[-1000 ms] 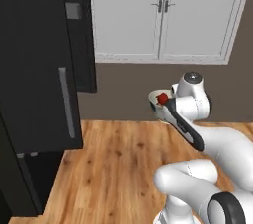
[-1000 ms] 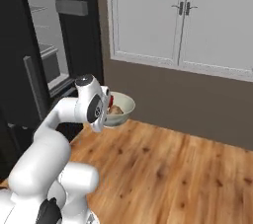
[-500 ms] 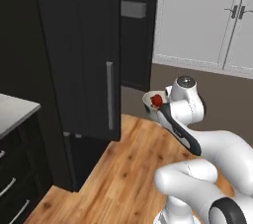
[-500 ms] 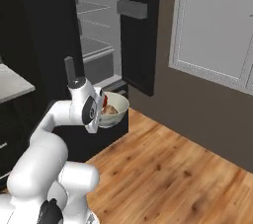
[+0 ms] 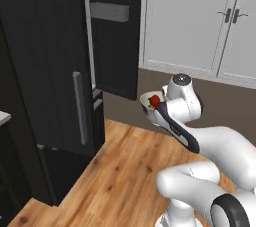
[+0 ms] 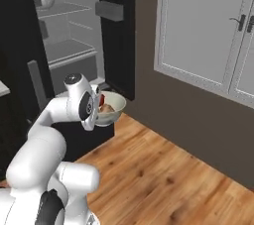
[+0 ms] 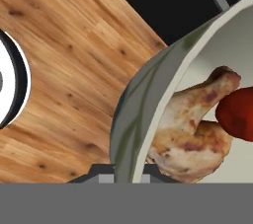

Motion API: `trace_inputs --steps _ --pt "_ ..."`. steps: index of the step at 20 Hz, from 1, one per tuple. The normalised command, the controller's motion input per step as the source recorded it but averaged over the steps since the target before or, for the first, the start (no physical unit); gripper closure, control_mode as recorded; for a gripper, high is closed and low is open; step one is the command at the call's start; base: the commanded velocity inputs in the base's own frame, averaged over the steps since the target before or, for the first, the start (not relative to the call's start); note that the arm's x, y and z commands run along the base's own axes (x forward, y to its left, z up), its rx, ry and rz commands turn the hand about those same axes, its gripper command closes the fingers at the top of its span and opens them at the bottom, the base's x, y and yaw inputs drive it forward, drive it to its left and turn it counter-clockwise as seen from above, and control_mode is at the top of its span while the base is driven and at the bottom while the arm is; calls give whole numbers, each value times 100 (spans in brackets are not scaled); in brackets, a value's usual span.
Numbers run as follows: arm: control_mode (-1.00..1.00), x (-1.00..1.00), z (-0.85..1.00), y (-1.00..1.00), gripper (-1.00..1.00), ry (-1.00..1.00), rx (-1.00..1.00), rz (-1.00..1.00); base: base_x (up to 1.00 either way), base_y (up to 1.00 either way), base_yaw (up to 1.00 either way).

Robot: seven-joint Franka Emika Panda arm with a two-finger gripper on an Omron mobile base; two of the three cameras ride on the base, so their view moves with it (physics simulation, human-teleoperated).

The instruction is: Pick the chicken drumstick and bell pepper from their plates and place them in the bowl. Then put the bowl in the fridge.

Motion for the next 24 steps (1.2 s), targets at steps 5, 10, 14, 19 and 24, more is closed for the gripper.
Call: trace_inputs --steps 5,10,14,19,24 --pt "100 0 0 0 100 0 0 0 0 -53 50" --pt "100 0 0 0 100 0 0 0 0 -51 56" --pt "100 0 0 0 100 0 0 0 0 -63 38" --pt "100 0 0 0 100 0 0 0 4 -67 29" --pt "100 0 0 0 100 0 0 0 5 -64 30"
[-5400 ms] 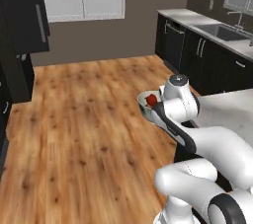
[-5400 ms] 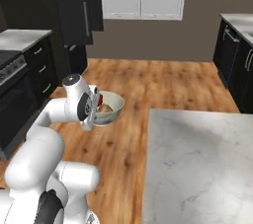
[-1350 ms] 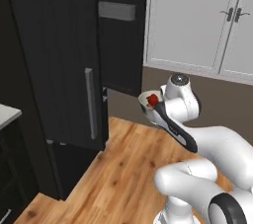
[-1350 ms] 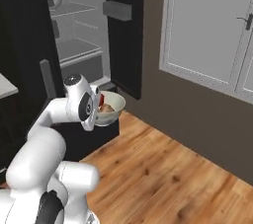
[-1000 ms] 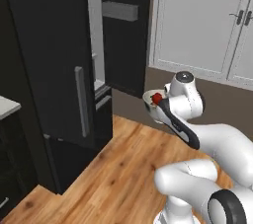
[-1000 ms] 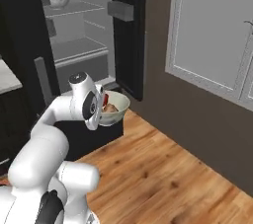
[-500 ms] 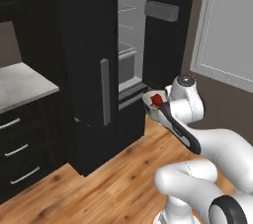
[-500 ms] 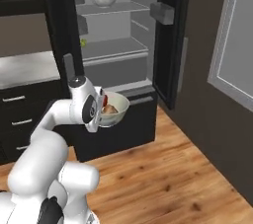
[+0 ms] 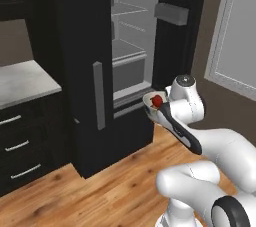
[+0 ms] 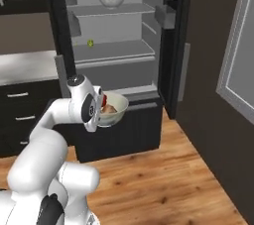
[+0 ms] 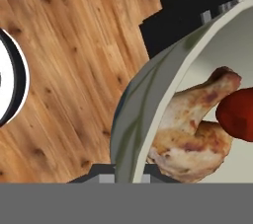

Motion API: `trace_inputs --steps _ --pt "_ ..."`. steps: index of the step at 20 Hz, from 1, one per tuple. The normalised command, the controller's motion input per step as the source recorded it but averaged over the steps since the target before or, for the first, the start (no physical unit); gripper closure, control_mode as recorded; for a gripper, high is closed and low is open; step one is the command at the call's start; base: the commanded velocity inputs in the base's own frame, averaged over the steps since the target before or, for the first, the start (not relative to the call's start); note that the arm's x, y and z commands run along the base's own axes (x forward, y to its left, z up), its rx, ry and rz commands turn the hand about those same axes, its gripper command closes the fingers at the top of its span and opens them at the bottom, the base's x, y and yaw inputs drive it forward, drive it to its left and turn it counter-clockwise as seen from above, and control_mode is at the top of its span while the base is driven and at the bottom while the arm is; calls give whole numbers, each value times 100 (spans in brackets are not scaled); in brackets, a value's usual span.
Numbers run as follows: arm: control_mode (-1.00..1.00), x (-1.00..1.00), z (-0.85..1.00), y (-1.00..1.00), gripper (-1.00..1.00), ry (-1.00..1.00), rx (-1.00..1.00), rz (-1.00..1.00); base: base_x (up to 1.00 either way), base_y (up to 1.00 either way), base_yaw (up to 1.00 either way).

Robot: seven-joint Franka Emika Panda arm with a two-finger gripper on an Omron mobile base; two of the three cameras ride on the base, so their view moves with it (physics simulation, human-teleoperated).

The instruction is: Pick the chicken drumstick and bell pepper from their plates and place them in the bowl. Then put the bowl in the fridge.

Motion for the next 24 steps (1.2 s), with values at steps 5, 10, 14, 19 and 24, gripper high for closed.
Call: trace_inputs --steps 5,10,14,19,24 --pt "100 0 0 0 100 0 0 0 5 -56 40" --pt "100 0 0 0 100 0 0 0 7 -58 36" --pt "100 0 0 0 100 0 0 0 11 -64 26" --pt "100 0 0 0 100 0 0 0 17 -62 24" --pt "100 0 0 0 100 0 0 0 44 -37 35"
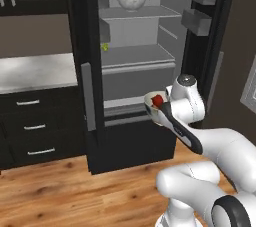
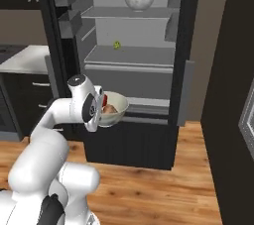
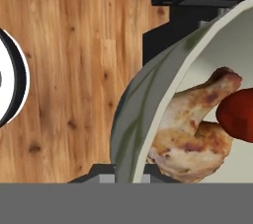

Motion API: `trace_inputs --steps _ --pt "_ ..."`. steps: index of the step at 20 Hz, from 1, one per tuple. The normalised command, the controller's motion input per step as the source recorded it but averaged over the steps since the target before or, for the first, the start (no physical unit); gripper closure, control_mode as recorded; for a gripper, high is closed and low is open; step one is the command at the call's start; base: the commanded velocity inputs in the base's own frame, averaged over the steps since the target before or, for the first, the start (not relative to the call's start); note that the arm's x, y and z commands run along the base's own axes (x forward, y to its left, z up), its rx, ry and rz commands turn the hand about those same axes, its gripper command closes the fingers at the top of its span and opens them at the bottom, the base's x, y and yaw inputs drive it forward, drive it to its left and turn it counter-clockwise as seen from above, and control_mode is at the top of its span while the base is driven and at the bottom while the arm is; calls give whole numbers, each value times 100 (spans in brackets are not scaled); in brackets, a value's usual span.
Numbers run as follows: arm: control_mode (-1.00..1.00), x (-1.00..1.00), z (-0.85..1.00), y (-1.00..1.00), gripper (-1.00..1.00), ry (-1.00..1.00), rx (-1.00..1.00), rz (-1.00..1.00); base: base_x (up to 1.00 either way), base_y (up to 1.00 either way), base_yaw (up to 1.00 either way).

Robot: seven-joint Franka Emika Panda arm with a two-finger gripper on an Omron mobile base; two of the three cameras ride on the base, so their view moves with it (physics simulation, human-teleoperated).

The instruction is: Pick the chicken drumstick and bell pepper from their plates and place them in the bowl. Then put the bowl in the fridge.

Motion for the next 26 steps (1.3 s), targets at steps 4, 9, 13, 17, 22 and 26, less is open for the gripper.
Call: trace_inputs --steps 4,9,13,17,22,26 --pt "100 0 0 0 100 0 0 0 33 -42 32" --pt "100 0 0 0 100 0 0 0 38 -49 10" --pt "100 0 0 0 100 0 0 0 48 -28 -4" --pt "100 0 0 0 100 0 0 0 51 -11 -8" --pt "100 0 0 0 100 0 0 0 48 -15 -8" --pt "100 0 0 0 100 0 0 0 46 -18 -21"
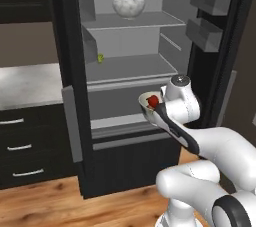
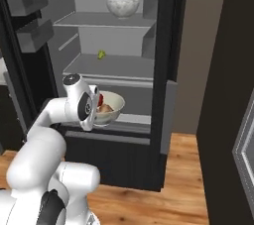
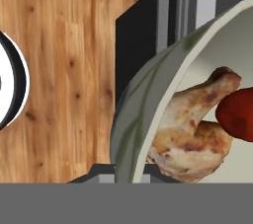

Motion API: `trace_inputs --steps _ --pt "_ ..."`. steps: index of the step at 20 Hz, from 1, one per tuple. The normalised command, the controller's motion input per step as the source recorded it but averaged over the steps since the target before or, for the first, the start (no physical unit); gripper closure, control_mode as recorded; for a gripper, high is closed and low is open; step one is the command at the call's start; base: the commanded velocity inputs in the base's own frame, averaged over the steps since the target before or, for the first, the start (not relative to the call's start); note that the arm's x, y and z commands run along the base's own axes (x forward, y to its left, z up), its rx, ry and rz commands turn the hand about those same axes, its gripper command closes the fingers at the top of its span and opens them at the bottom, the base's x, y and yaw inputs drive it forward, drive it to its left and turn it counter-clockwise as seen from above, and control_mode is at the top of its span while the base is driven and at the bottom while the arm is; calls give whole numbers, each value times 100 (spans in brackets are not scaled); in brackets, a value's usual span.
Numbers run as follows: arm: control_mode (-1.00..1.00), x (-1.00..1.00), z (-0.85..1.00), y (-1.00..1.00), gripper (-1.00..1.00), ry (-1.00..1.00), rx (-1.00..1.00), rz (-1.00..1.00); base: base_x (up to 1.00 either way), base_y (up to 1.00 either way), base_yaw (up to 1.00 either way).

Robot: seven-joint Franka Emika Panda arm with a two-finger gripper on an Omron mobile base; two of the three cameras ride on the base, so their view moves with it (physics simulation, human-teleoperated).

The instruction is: Pick the chicken drumstick and bell pepper from their plates and place them in the bowl. Then put the bowl in the fridge.

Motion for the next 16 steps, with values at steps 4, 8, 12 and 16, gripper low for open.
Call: trace_inputs --steps 4,8,12,16 --pt "100 0 0 0 100 0 0 0 50 -2 -13" --pt "100 0 0 0 100 0 0 0 49 0 0" --pt "100 0 0 0 100 0 0 0 48 1 0" --pt "100 0 0 0 100 0 0 0 46 0 -3"
